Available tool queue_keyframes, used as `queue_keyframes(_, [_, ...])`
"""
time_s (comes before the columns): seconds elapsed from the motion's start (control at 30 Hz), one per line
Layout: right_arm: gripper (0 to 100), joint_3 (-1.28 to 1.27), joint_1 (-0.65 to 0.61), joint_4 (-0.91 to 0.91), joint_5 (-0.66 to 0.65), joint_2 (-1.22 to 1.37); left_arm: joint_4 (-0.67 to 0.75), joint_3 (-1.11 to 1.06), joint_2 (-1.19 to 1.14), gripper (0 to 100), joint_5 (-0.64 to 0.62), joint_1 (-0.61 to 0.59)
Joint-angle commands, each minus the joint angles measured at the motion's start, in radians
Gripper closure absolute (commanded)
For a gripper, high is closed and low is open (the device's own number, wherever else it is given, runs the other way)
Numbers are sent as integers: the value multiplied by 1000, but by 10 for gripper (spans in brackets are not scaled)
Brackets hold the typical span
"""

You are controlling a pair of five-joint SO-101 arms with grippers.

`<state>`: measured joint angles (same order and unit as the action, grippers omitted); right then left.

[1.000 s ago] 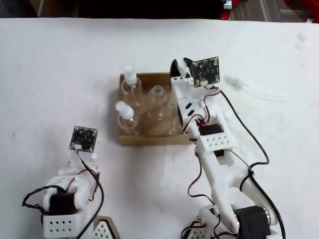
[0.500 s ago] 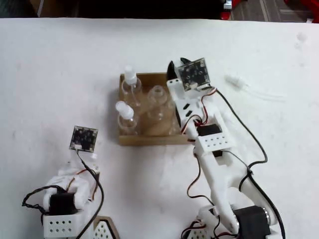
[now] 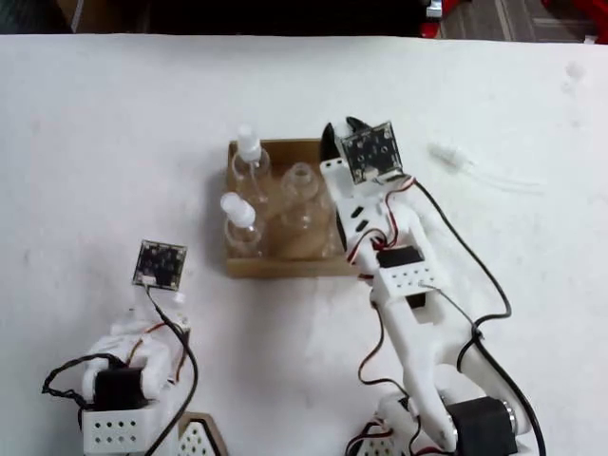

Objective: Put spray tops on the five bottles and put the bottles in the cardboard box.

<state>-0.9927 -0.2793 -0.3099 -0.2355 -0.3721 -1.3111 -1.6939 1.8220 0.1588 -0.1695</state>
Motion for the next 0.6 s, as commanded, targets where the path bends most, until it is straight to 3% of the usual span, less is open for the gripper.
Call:
queue_keyframes(0.0, [982,-21,-4,-62,-17,-19,23,2,8,975,6,13])
queue_keyframes(0.2, [982,-86,-4,-188,-15,-16,23,2,8,975,6,13])
queue_keyframes(0.57, [982,-52,-5,-219,-15,116,23,2,8,975,6,13])
